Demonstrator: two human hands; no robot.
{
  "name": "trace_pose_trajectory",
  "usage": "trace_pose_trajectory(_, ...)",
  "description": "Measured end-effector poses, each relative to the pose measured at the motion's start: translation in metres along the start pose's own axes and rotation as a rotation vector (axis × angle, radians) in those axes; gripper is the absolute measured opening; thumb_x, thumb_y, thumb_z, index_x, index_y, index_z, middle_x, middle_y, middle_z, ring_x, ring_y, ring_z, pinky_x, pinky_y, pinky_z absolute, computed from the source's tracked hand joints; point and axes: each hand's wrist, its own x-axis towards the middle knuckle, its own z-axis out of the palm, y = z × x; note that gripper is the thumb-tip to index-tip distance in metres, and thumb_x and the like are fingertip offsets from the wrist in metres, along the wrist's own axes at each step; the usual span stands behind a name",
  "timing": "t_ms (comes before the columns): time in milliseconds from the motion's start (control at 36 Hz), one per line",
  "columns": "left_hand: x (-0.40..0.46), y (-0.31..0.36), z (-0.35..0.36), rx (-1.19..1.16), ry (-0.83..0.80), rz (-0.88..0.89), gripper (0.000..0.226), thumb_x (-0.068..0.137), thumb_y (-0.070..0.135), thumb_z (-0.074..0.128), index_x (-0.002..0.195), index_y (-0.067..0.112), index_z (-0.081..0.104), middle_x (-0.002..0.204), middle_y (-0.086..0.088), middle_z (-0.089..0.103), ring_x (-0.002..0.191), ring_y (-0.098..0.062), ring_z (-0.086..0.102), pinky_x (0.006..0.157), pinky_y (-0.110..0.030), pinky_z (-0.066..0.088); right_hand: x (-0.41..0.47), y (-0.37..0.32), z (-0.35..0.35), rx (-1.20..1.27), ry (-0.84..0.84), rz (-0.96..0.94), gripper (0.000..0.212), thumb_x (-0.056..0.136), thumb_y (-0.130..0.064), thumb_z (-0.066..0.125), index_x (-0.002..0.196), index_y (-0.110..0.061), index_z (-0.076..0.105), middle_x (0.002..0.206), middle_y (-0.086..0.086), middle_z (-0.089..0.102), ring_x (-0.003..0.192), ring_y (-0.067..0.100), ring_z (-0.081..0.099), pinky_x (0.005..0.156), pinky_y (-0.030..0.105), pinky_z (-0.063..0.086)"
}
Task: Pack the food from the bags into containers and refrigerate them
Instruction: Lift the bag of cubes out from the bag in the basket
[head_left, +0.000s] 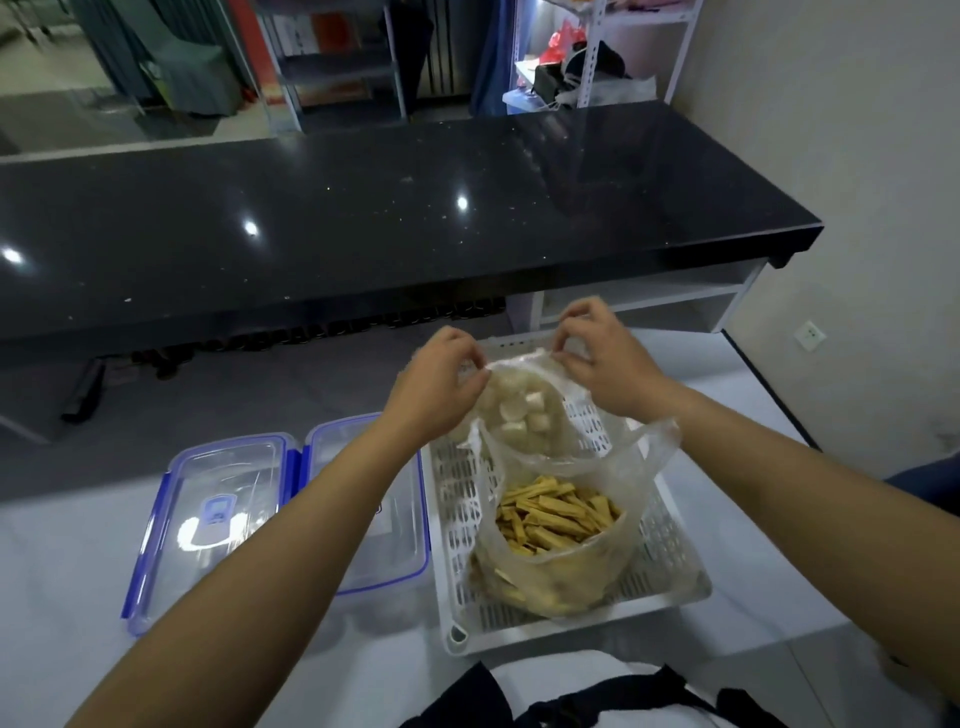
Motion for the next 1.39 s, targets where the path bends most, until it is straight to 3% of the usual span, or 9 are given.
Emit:
trace_pose_trajectory(222,-0.033,-0.012,-0.004,-0.123,0.015,-0.116,0.007,0.092,0.016,0.071,0.092,0.016,0.064,0.103,0.000,0.061,0.102,-0.019,0.059,0.092,-0.037,0.049,-0.016,0.026,-0.004,0.086,-0.014,0.157,0.001,0.096,-0.014,0.063,0.096,-0.014,0.064,0.113,0.003,0.051,0.105,0.021,0.057,0.097,0.036,0.048)
trace_pose_trajectory(472,-0.015,-0.001,-0.003,-0.116,-0.018,-0.049,0.051,0.088,0.031,0.076,0.135,0.020,0.059,0.124,0.006,0.055,0.114,-0.008,0.050,0.095,-0.024,0.038,-0.005,-0.001,0.004,0.177,-0.147,0.029,0.045,0.087,-0.037,0.073,0.129,-0.035,0.059,0.140,-0.006,0.043,0.123,0.010,0.044,0.098,0.030,0.040)
trace_pose_trajectory(639,0.007,0.018,0.006,0.114,-0.094,0.010,0.022,0.092,0.020,0.064,0.112,0.018,0.073,0.107,0.000,0.070,0.101,-0.020,0.064,0.082,-0.033,0.050,0.013,-0.015,0.013,-0.143,-0.225,-0.009,0.013,0.087,-0.034,0.073,0.089,-0.021,0.068,0.107,-0.005,0.056,0.106,0.020,0.056,0.081,0.033,0.043)
trace_pose_trajectory(889,-0.019,0.007,-0.023,-0.372,0.378,-0.080,0.022,0.092,0.017,0.057,0.083,0.032,0.070,0.077,0.008,0.069,0.066,-0.009,0.069,0.065,-0.037,0.061,-0.003,0.002,-0.031,0.371,0.127,0.157,0.029,0.090,-0.028,0.071,0.067,-0.013,0.064,0.074,-0.003,0.067,0.067,0.014,0.060,0.070,0.039,0.049)
trace_pose_trajectory(972,-0.030,-0.003,-0.032,-0.642,0.368,-0.258,0.038,0.099,0.009,0.056,0.085,0.037,0.077,0.079,0.011,0.072,0.071,-0.009,0.071,0.067,-0.037,0.063,-0.014,0.015,-0.039,0.426,0.165,0.231,0.030,0.093,-0.031,0.069,0.071,-0.011,0.063,0.060,-0.005,0.056,0.058,0.010,0.052,0.062,0.046,0.052)
trace_pose_trajectory(1083,-0.044,-0.006,-0.043,-0.810,0.288,-0.325,0.024,0.101,0.019,0.061,0.091,0.032,0.079,0.078,0.004,0.071,0.071,-0.015,0.070,0.066,-0.029,0.059,-0.026,0.022,-0.045,0.493,0.239,0.280,0.019,0.092,-0.030,0.068,0.078,-0.019,0.072,0.080,0.011,0.068,0.083,0.033,0.065,0.087,0.054,0.058)
trace_pose_trajectory(1194,-0.046,-0.001,-0.050,-0.755,0.181,-0.237,0.016,0.098,0.034,0.063,0.098,0.027,0.078,0.081,0.004,0.073,0.081,-0.018,0.072,0.075,-0.031,0.062,-0.029,0.015,-0.052,0.561,0.339,0.256,0.016,0.097,-0.028,0.063,0.088,-0.025,0.075,0.074,-0.010,0.071,0.071,0.008,0.066,0.074,0.030,0.062)
trace_pose_trajectory(1278,-0.040,0.011,-0.053,-0.684,0.135,-0.168,0.021,0.090,0.045,0.068,0.103,0.030,0.075,0.087,0.002,0.075,0.085,-0.018,0.072,0.082,-0.031,0.061,-0.027,0.003,-0.055,0.696,0.279,0.293,0.018,0.101,-0.020,0.058,0.097,-0.015,0.075,0.070,-0.005,0.070,0.064,0.011,0.067,0.070,0.031,0.063)
trace_pose_trajectory(1389,-0.027,0.027,-0.055,-0.638,0.076,-0.180,0.046,0.077,0.059,0.076,0.111,0.030,0.073,0.092,0.001,0.076,0.083,-0.014,0.072,0.078,-0.029,0.059,-0.023,-0.014,-0.059,0.826,0.192,0.285,0.021,0.103,-0.017,0.053,0.100,-0.007,0.071,0.093,0.010,0.075,0.089,0.023,0.074,0.081,0.038,0.062)
